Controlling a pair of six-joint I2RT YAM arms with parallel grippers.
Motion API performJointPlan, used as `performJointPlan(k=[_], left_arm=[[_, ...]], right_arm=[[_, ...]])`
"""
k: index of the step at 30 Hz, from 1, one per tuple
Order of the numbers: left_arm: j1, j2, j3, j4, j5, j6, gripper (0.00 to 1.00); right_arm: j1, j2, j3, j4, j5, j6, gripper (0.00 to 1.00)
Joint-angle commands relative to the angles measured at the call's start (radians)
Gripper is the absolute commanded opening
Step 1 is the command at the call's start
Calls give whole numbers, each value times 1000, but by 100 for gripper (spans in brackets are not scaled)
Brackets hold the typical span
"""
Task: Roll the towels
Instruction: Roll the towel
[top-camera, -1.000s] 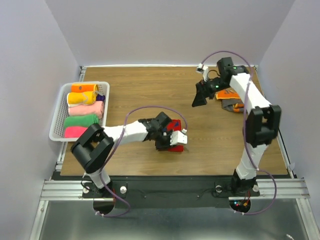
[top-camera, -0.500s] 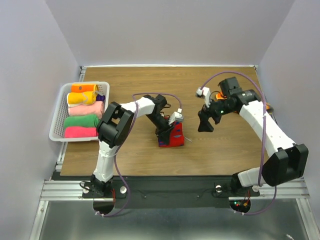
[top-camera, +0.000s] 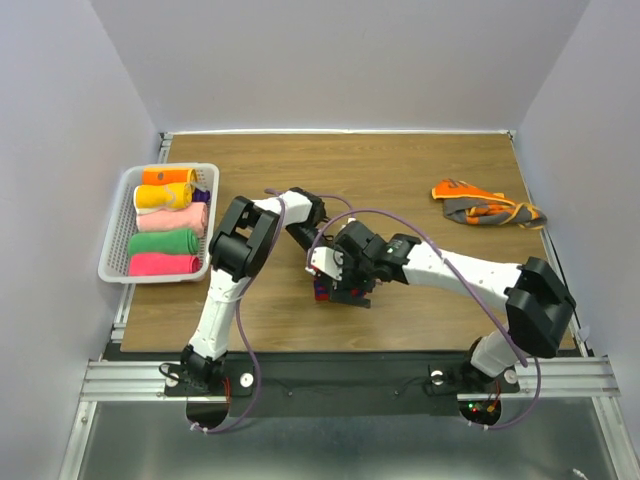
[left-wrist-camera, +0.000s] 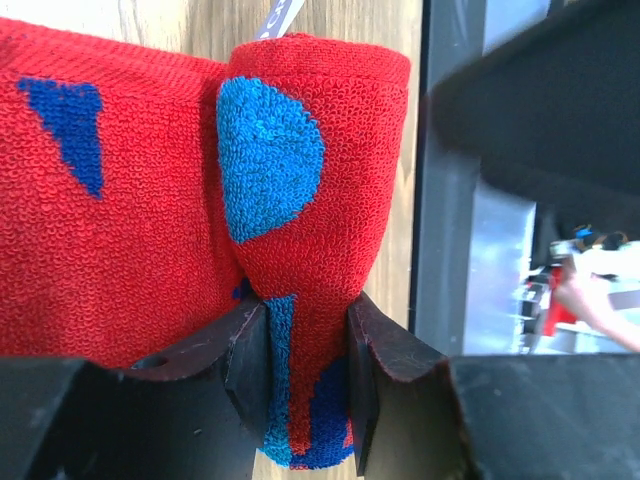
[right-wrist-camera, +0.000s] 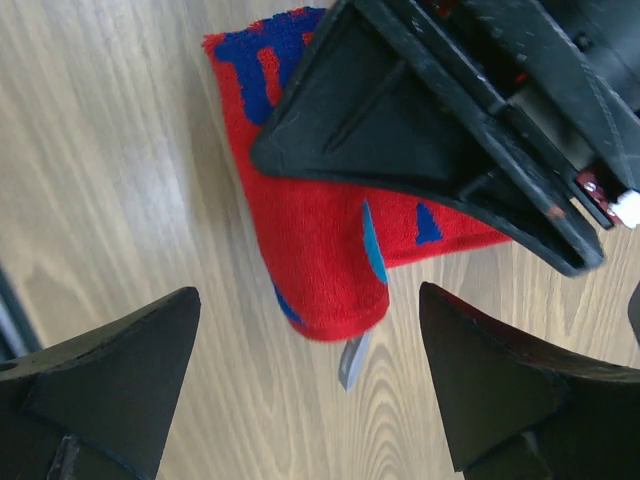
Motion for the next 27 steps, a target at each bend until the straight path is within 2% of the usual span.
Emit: performJointPlan(k=[1,9,13,15,18,19,22,23,24,27], left_arm=[[15,78,-16,17,-198,64,43],[27,109,16,-12,-165,89,45],[29,104,18,-12,-165,89,46],[32,97,16,-12,-164,89,48],[36,80,10,-12,-162,90,51],[38,64,9,-12,-155,90,54],[52,6,0,-4,-139,86,57],[67,-17,-8,7,-138,76,60],[75,-41,-16,14,-138,67,62],[105,-155,-28,51,-148,38,68]], right_arm=[[47,0,-29,180,71,-3,94],[72,63,-118,295,60,-26,89],[72,92,-144,324,25,-26,81],[74,103,-164,343,17,-26,63],[71,116,-168,344,2,-17,49],[72,116,-172,343,-6,-8,38],[69,106,-176,337,-58,5,20],[68,98,-176,324,-66,12,4],[61,97,-176,317,-90,14,1],[48,90,-176,274,-145,9,1]])
